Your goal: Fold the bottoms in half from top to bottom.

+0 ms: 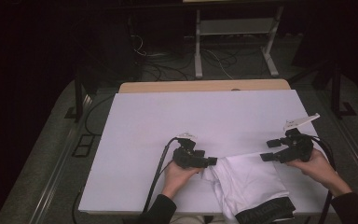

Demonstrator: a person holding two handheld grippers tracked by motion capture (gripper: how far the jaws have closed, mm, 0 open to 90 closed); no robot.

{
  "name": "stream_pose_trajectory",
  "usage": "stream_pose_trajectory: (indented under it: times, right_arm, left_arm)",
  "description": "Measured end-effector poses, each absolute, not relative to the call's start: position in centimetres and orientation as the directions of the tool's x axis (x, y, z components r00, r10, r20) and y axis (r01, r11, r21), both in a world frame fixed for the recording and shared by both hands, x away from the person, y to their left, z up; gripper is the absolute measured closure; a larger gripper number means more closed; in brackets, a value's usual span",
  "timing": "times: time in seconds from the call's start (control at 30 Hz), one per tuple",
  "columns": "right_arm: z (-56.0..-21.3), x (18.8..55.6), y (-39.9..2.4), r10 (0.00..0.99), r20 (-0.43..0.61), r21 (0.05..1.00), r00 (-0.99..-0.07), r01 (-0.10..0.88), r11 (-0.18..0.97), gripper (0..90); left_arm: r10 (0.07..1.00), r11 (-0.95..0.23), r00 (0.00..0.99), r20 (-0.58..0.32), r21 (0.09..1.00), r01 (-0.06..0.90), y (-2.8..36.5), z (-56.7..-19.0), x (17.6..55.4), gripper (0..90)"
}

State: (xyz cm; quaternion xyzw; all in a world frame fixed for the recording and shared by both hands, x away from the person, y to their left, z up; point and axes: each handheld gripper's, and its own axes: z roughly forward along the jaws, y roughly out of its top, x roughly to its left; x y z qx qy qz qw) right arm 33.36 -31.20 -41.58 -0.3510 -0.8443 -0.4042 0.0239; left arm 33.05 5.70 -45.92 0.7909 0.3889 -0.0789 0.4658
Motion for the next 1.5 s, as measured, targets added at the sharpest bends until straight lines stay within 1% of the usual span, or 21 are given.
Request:
stream_pose_trajectory:
  times: [0.2, 0.4, 0.57, 0.73, 0.8, 0.93, 1.0, 1.1, 1.2, 1.5]
  right_arm:
    - [-42.3, 34.3, -32.1, 0.608, 0.337, 0.652, -0.719, 0.644, 0.400, 22.5]
    - [-43.3, 35.2, -32.6, 0.634, 0.350, 0.626, -0.689, 0.676, 0.389, 28.1]
    - [-44.0, 35.8, -32.9, 0.634, 0.361, 0.606, -0.684, 0.689, 0.398, 36.0]
    - [-44.6, 35.8, -32.6, 0.626, 0.348, 0.579, -0.698, 0.685, 0.442, 46.7]
    - [-44.8, 35.9, -32.4, 0.622, 0.335, 0.575, -0.707, 0.677, 0.460, 49.2]
    - [-44.9, 35.7, -32.1, 0.617, 0.309, 0.584, -0.724, 0.657, 0.478, 60.1]
    - [-44.9, 35.6, -32.0, 0.616, 0.292, 0.586, -0.731, 0.646, 0.489, 68.3]
    - [-45.0, 35.8, -32.2, 0.624, 0.298, 0.586, -0.722, 0.654, 0.478, 84.7]
    - [-44.9, 36.0, -32.3, 0.625, 0.330, 0.590, -0.707, 0.672, 0.448, 87.3]
    - [-44.2, 36.1, -31.7, 0.649, 0.317, 0.614, -0.692, 0.671, 0.416, 87.9]
  left_arm:
    - [0.507, -0.279, 0.686, -0.522, 0.654, 0.703, 5.6, -46.3, 33.3, 46.7]
    - [0.492, -0.302, 0.685, -0.537, 0.633, 0.713, 5.6, -46.6, 33.3, 58.3]
    - [0.486, -0.307, 0.683, -0.545, 0.625, 0.717, 5.5, -46.7, 33.4, 68.2]
    - [0.484, -0.310, 0.689, -0.539, 0.631, 0.711, 5.5, -46.7, 33.4, 78.9]
    - [0.483, -0.316, 0.696, -0.531, 0.635, 0.705, 5.4, -46.7, 33.3, 80.9]
    - [0.481, -0.327, 0.707, -0.518, 0.642, 0.693, 5.4, -46.6, 33.2, 82.7]
    - [0.480, -0.332, 0.711, -0.513, 0.644, 0.689, 5.4, -46.5, 33.1, 82.9]
    - [0.475, -0.347, 0.728, -0.495, 0.654, 0.672, 5.4, -46.4, 33.0, 83.3]
    - [0.475, -0.353, 0.737, -0.481, 0.663, 0.660, 5.4, -46.3, 32.9, 83.5]
    - [0.484, -0.352, 0.760, -0.433, 0.700, 0.622, 5.9, -45.3, 32.6, 84.2]
